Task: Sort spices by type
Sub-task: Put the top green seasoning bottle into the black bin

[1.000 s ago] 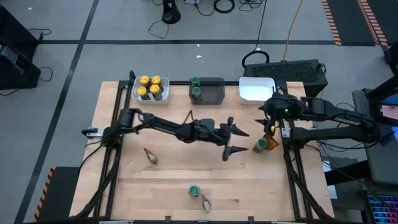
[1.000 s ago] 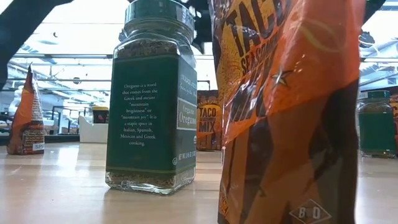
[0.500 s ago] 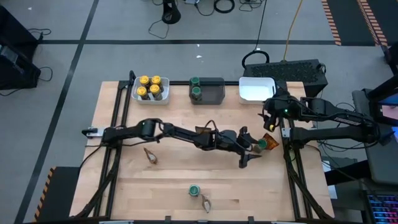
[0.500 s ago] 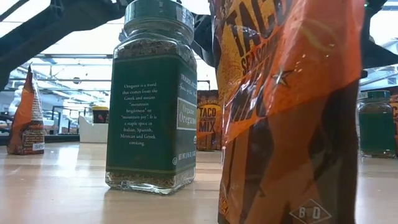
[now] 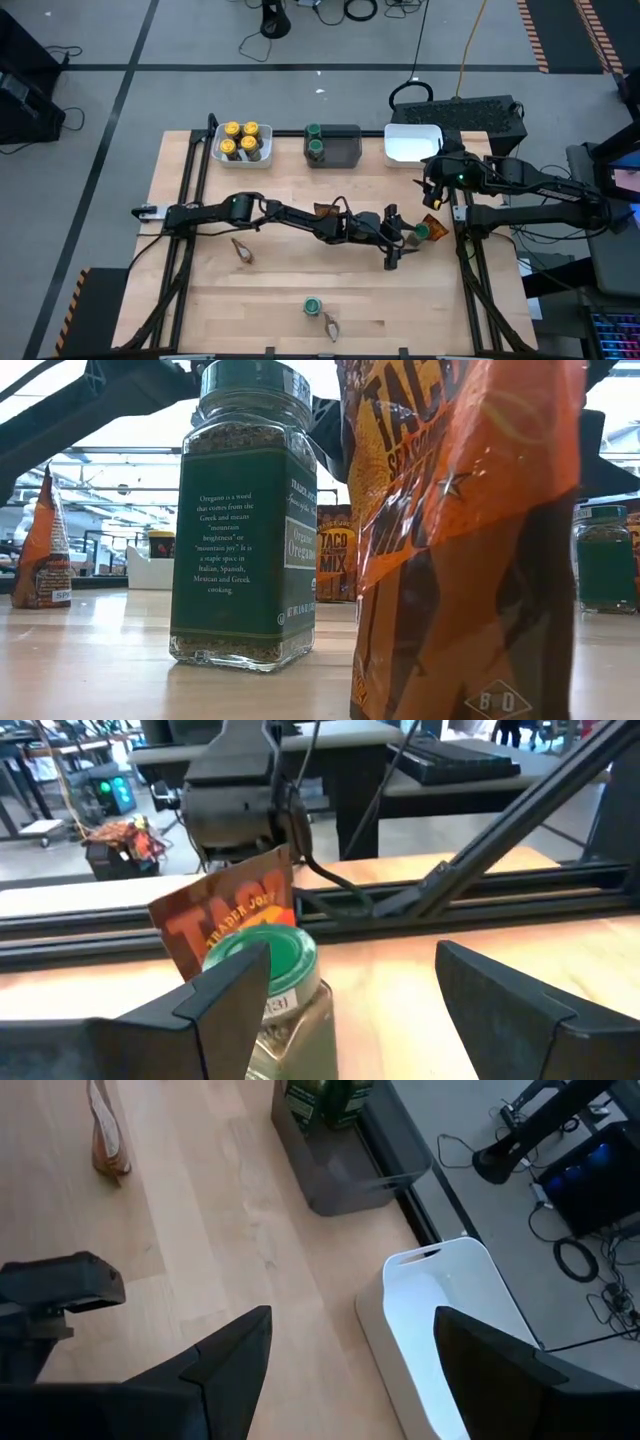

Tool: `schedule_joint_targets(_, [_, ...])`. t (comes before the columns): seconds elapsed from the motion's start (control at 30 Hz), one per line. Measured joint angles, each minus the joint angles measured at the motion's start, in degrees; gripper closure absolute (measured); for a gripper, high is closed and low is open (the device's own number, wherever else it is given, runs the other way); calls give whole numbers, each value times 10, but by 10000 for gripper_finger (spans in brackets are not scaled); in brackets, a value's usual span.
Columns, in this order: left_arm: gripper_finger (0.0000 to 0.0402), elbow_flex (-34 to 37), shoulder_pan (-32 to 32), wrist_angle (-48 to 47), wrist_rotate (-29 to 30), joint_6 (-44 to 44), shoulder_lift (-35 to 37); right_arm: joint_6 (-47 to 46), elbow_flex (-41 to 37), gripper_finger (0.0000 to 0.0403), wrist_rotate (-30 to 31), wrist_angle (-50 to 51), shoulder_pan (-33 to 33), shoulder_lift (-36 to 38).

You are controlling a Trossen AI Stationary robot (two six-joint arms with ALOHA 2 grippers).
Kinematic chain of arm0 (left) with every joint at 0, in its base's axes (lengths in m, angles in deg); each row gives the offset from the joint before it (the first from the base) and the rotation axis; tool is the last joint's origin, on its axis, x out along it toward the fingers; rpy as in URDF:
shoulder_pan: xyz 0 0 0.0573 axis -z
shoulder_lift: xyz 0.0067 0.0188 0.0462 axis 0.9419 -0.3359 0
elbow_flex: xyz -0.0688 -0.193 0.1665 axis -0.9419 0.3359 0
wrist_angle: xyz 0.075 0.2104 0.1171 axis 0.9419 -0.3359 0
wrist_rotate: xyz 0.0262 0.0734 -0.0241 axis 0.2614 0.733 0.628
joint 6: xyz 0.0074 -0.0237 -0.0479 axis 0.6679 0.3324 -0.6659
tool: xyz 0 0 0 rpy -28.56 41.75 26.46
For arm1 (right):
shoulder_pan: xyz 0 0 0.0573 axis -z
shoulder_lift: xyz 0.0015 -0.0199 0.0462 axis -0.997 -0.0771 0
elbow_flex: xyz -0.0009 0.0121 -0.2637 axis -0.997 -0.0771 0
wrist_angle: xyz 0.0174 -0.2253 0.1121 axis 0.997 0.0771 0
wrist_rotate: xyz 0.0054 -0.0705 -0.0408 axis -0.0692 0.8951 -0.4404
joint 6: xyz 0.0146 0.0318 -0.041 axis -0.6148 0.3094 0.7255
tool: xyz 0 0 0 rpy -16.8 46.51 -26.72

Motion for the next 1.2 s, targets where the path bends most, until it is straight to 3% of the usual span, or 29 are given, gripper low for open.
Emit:
schedule_joint_targets(0.63, [114, -3, -16, 48, 6, -2, -3, 7, 0, 140, -2, -18, 0, 0])
schedule_joint_targets(1.0, [114, -121, -16, 4, 4, -2, -70, 3, 0, 140, -3, -19, 0, 0])
schedule_joint_targets(1.2, [114, -133, -16, -2, 19, -2, -83, -4, 0, 140, -10, -7, 0, 0])
